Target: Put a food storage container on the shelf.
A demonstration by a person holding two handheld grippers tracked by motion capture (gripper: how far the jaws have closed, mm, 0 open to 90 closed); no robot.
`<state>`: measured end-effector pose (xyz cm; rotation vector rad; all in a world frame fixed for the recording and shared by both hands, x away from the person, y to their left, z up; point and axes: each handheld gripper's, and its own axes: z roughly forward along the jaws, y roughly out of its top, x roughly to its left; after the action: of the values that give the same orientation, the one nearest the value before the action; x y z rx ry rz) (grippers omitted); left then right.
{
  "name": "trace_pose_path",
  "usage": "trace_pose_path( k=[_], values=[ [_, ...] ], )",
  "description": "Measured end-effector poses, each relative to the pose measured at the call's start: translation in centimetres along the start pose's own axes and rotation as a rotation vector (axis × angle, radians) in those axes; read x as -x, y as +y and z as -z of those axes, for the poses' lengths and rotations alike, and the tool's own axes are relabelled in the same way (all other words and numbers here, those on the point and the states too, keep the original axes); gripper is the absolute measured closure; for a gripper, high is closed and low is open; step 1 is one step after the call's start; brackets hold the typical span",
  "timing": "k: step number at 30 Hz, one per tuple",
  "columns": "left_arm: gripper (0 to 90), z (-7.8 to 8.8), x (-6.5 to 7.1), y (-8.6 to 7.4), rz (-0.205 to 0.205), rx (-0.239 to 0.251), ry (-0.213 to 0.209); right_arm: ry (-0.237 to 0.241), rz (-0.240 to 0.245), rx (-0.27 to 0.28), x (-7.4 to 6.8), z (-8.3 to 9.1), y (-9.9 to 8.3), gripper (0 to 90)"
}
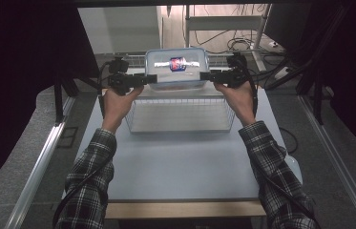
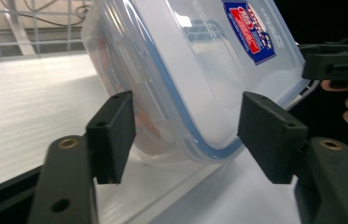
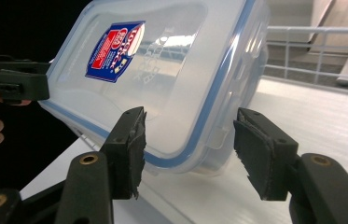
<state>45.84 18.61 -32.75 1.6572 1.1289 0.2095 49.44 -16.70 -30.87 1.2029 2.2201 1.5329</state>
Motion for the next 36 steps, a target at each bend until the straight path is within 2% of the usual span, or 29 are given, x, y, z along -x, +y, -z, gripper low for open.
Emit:
trace_pose_path(
  k=[4,7,10,17,19,20,21,22,24,27,32,36],
  values=[
    [34.5,-0.2,-0.5,0.4,0.012,0.019,0.008,-0.025,-0.004,0.017,-0.2,-0.2,0.3,45.5],
    [36.1,-0.2,-0.8,0.6,0.012,0.018,0.004,-0.026,-0.017,0.018,-0.1,-0.3,0.5,46.3],
    [39.4,0.0,-1.2,0.9,0.013,0.028,0.014,-0.026,-0.049,0.022,-0.1,-0.3,0.6,50.8],
    [40.0,-0.3,-0.8,1.1,-0.005,0.023,0.023,-0.045,-0.022,0.019,-0.5,-0.1,0.8,53.3],
    [40.3,-0.3,-0.4,1.2,-0.032,0.026,0.048,-0.048,-0.015,0.023,-0.5,-0.1,0.7,53.3],
    [40.0,-0.2,0.0,1.2,-0.067,0.028,0.063,-0.045,0.005,0.036,-0.6,0.0,0.6,50.6],
    [38.9,-0.2,0.0,1.2,-0.067,0.028,0.063,-0.045,0.005,0.036,-0.6,0.0,0.6,50.6],
    [38.9,0.0,0.2,1.1,-0.083,0.027,0.059,-0.039,0.016,0.042,-0.6,0.1,0.5,49.1],
    [36.3,0.2,0.4,0.9,-0.103,0.032,0.053,0.007,0.026,0.076,-0.5,0.5,0.2,45.0],
    [31.6,0.7,1.1,0.1,-0.135,0.034,0.028,0.036,0.035,0.088,-0.5,1.0,-0.1,40.3],
    [24.9,1.4,2.0,-1.3,-0.171,0.042,0.003,0.042,0.068,0.076,-0.9,1.6,-0.7,34.4],
    [17.2,2.1,2.5,-2.4,-0.201,0.022,0.010,0.039,0.118,0.061,-1.3,2.1,-1.5,27.0]
  ],
)
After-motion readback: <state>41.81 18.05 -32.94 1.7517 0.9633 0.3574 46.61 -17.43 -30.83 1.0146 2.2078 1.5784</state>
